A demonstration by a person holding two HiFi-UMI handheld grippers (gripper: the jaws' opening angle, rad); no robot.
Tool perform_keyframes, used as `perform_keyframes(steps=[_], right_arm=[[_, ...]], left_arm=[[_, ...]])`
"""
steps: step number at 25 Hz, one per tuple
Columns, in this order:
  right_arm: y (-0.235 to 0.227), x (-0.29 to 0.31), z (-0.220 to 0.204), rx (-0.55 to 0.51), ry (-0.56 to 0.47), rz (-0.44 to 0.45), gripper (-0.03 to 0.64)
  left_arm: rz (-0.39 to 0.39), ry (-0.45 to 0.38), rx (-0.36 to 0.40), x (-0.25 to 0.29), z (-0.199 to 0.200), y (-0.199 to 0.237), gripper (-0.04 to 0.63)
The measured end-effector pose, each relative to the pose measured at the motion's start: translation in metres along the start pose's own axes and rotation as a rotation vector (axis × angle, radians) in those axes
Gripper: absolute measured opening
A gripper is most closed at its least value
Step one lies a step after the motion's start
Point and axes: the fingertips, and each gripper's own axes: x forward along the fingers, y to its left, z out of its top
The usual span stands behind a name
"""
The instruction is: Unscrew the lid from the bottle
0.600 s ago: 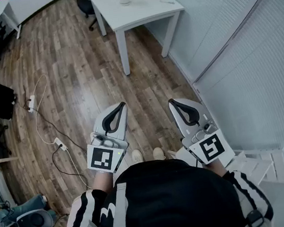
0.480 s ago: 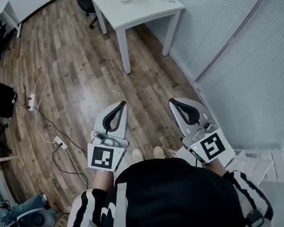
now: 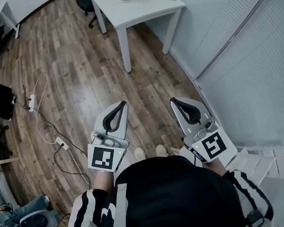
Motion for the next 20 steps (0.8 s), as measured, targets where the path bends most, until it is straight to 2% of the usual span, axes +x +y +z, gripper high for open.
perform_keyframes(steps=[3, 10, 15, 20], right_arm=[[0.007, 0.004, -0.005, -0.049, 0.007, -0.005, 0.000], [0.027, 0.012, 0.007, -0.031, -0.058, -0.061, 0.000], [0.033, 0.007, -0.016, -0.015, -0.020, -0.071, 0.000], [0.025, 0.017, -0.020, -0.004, -0.021, -0.068, 0.000]], left_arm=[[-0.008, -0.006, -0.013, -0.005, -0.002, 0.007, 0.000], [-0.072, -0.032, -0.014, -0.018, -0.010, 0.015, 0.000], [-0.089, -0.002, -0.029, -0.024, -0.028, 0.016, 0.000], [-0.098, 0.032, -0.040, -0.015, -0.037, 0.024, 0.000]])
